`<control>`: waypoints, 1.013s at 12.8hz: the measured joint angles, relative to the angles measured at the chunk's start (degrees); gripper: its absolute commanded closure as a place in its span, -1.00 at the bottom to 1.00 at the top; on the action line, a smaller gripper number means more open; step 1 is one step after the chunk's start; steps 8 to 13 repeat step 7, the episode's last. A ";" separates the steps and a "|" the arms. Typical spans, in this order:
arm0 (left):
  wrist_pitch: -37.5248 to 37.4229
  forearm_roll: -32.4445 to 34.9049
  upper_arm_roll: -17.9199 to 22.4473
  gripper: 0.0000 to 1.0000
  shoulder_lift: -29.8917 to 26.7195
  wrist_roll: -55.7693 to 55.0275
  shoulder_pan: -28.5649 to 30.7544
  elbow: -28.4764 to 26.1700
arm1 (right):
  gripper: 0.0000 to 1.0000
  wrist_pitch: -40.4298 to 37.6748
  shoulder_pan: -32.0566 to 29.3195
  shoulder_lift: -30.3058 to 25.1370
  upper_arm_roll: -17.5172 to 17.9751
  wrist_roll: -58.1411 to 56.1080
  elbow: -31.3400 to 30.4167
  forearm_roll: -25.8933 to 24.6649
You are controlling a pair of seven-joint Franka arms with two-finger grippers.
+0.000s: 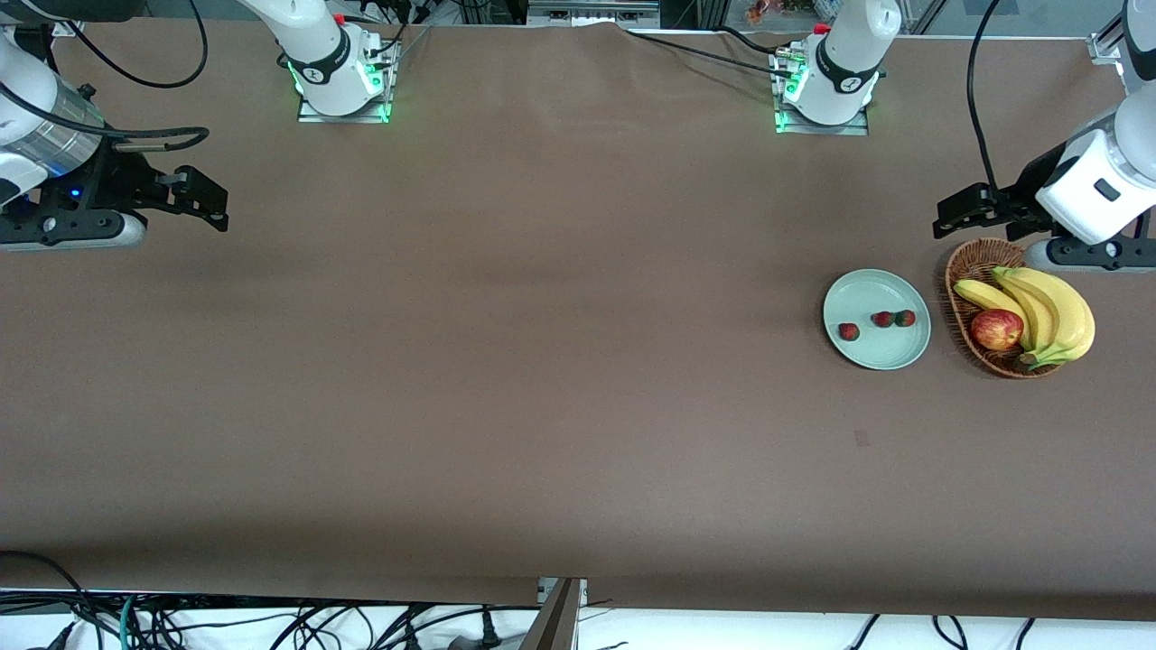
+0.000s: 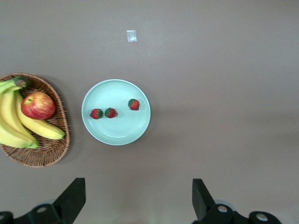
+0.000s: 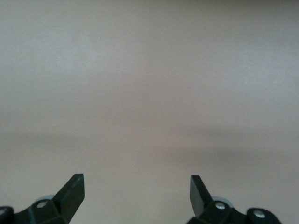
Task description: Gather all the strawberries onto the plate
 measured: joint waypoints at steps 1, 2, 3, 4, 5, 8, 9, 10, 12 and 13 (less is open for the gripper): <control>-0.13 0.71 -0.01 -1.00 0.00 0.00 0.00 0.37 | -0.99 0.04 -0.01 0.00 -0.06 -0.17 0.05 0.30; -0.22 1.24 -0.04 -1.00 0.00 0.00 0.00 0.57 | -0.99 0.09 -0.01 0.00 -0.07 -0.22 0.10 0.38; -0.26 1.57 -0.06 -1.00 0.00 0.00 0.00 0.62 | -0.99 0.12 -0.01 0.00 -0.07 -0.22 0.14 0.45; -0.27 1.78 -0.06 -1.00 0.02 0.00 0.00 0.62 | -0.99 0.14 -0.01 0.00 -0.07 -0.22 0.19 0.51; -0.27 1.92 -0.06 -1.00 0.06 0.00 0.00 0.62 | -0.99 0.15 -0.01 0.00 -0.07 -0.21 0.22 0.53; -0.27 2.62 -0.16 -1.00 0.17 0.00 0.00 0.63 | -0.99 0.15 -0.01 0.00 -0.07 -0.21 0.25 0.54; -0.27 2.62 -0.16 -1.00 0.17 0.00 0.00 0.63 | -0.99 0.15 -0.01 0.00 -0.07 -0.21 0.25 0.54; -0.27 2.62 -0.16 -1.00 0.17 0.00 0.00 0.63 | -0.99 0.15 -0.01 0.00 -0.07 -0.21 0.25 0.54; -0.27 2.62 -0.16 -1.00 0.17 0.00 0.00 0.63 | -0.99 0.15 -0.01 0.00 -0.07 -0.21 0.25 0.54; -0.27 2.62 -0.16 -1.00 0.17 0.00 0.00 0.63 | -0.99 0.15 -0.01 0.00 -0.07 -0.21 0.25 0.54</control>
